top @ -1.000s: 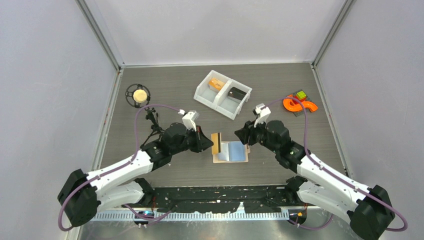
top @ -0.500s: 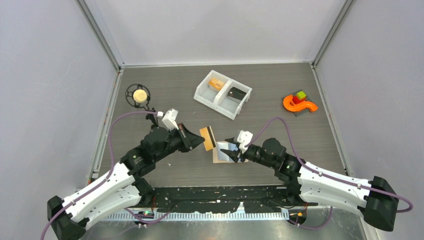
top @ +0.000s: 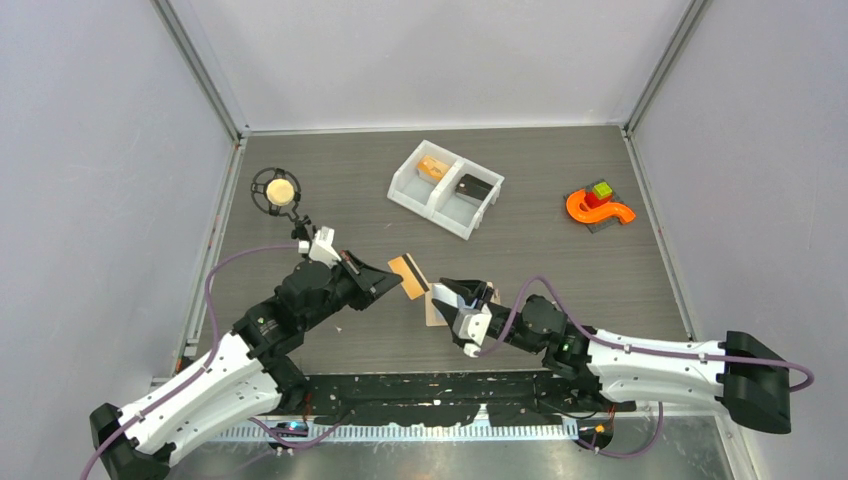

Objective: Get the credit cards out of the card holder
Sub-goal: Place the credit card in the storage box.

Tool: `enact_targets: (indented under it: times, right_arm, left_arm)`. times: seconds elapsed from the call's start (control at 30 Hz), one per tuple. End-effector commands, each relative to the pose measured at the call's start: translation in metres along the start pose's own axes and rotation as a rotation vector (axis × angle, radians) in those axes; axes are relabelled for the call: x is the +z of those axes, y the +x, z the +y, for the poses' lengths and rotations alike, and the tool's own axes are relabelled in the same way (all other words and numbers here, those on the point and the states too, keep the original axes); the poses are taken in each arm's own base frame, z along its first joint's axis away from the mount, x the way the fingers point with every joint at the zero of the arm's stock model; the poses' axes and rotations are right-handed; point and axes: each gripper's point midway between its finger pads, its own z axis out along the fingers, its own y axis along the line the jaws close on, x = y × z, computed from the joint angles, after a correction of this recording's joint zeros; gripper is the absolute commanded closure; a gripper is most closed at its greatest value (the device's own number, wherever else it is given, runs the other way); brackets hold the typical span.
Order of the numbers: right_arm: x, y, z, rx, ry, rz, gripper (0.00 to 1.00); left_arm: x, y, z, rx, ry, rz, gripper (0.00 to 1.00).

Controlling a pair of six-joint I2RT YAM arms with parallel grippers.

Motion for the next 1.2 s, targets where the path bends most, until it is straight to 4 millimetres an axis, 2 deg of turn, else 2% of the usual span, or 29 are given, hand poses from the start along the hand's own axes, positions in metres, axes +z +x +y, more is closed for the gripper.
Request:
enact_targets:
  times: [0.0,0.13,0.3,0.4,0.53,0.57,0.6,0.67,0.7,0.8,0.83,0.87,0.9,1.0,1.13,1.17]
  right_arm:
    - [0.005,-0.021,-0.023,-0.132,0.093,-0.042,0.49]
    - [0.008,-0.016,-0.012,-0.192,0.056,-0.014,0.48]
    - [0.012,-0.015,-0.008,-0.230,0.058,0.010,0.48]
    - [0.016,-0.015,-0.010,-0.241,0.075,0.019,0.53]
    - [0.019,-0.015,-0.011,-0.252,0.097,0.020,0.71]
    - [0.019,-0.014,-0.010,-0.251,0.103,0.020,0.82]
    - [0.019,-0.015,-0.014,-0.244,0.130,0.015,0.88]
    - [0.016,-0.013,-0.014,-0.218,0.155,0.013,0.94]
    - [0.015,-0.011,-0.015,-0.198,0.166,0.021,0.95]
    - [0.013,-0.005,-0.016,-0.050,0.185,0.061,0.95]
    - [0.012,-0.007,-0.021,-0.009,0.207,0.073,0.95]
    - [0.011,0.002,-0.015,0.059,0.191,0.110,0.95]
    - [0.011,0.002,-0.018,0.092,0.199,0.120,0.95]
    - [0.009,0.017,-0.004,0.236,0.152,0.159,0.95]
    - [0.004,0.022,0.009,0.452,0.106,0.145,0.95]
    - [0.002,0.016,0.011,0.533,0.095,0.118,0.95]
  left_arm:
    - [0.002,0.002,-0.002,-0.108,-0.007,0.015,1.00]
    - [0.004,0.005,-0.001,-0.128,-0.005,0.027,1.00]
    - [0.005,0.009,-0.003,-0.141,0.001,0.048,1.00]
    - [0.005,0.016,-0.005,-0.153,0.007,0.089,1.00]
    - [0.005,0.021,-0.005,-0.174,0.020,0.117,1.00]
    - [0.004,0.021,-0.005,-0.174,0.022,0.117,1.00]
    - [0.004,0.021,-0.004,-0.173,0.019,0.114,1.00]
    - [0.004,0.019,0.000,-0.169,0.016,0.096,1.00]
    - [0.004,0.017,0.002,-0.158,0.014,0.081,0.96]
    - [0.000,0.002,0.010,-0.066,0.002,-0.007,0.65]
    - [-0.001,-0.004,0.013,-0.027,-0.006,-0.039,0.59]
    - [-0.003,-0.009,0.017,0.020,-0.025,-0.065,0.48]
    - [-0.007,-0.014,0.024,0.068,-0.062,-0.087,0.43]
    - [-0.015,-0.027,0.027,0.221,-0.085,-0.135,0.38]
    - [-0.024,-0.034,0.026,0.413,-0.090,-0.141,0.39]
    - [-0.027,-0.035,0.028,0.459,-0.102,-0.138,0.39]
